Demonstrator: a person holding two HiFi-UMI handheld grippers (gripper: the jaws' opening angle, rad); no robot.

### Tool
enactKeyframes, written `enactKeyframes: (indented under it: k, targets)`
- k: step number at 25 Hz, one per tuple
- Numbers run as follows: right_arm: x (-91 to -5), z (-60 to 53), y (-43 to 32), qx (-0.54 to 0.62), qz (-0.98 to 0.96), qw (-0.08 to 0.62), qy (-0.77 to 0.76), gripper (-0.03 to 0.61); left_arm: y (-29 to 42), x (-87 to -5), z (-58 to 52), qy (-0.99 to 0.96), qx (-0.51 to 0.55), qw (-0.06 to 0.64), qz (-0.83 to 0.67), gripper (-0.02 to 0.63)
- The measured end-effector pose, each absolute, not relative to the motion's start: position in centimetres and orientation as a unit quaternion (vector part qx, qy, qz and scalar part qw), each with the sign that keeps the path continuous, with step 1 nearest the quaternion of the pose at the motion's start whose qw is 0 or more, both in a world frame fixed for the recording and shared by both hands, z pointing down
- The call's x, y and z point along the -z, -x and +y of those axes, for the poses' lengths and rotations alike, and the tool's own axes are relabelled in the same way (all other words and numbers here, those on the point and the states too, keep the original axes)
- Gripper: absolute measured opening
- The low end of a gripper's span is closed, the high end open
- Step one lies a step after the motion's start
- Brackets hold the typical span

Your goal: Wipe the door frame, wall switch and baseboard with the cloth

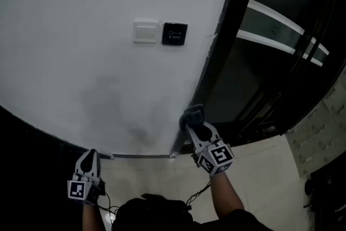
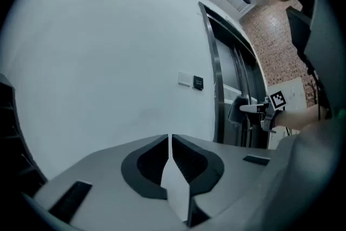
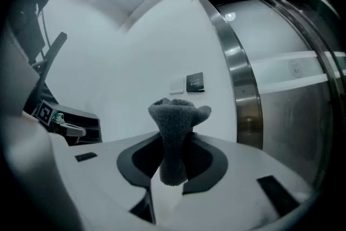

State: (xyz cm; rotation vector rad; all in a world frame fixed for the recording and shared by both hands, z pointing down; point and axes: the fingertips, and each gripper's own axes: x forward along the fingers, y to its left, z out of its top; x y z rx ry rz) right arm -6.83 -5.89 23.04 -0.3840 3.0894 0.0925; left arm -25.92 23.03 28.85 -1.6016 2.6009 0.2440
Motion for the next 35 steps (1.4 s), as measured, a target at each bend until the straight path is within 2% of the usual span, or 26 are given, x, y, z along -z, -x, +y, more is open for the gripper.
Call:
enactKeyframes:
  k: [8, 16, 26, 35]
  targets:
    - [-20.7, -8.3, 7.7, -0.103, 0.992, -0.003, 0.067, 0.086, 23.6, -27.2, 17.5, 0.507, -0.082, 0.034, 0.858, 0.005]
    - [-13.9, -9.7, 14.0, -0.314, 0.945, -0.035, 0.084, 0.089, 25.8, -29.1, 15.6, 0.550, -0.058, 0.017, 0.833, 0.005]
    - [-5.1, -13.5, 22.5, -0.580, 0.768, -0.101, 0.250, 0.088, 31.7, -27.1, 14.2, 0.590, -0.070, 0.049, 0.803, 0.005]
    - [-0.3, -16.5, 26.0, -0.606, 0.697, -0.129, 0.361, 0.089, 36.0, -28.1, 14.5, 0.597, -0.078, 0.030, 0.798, 0.005]
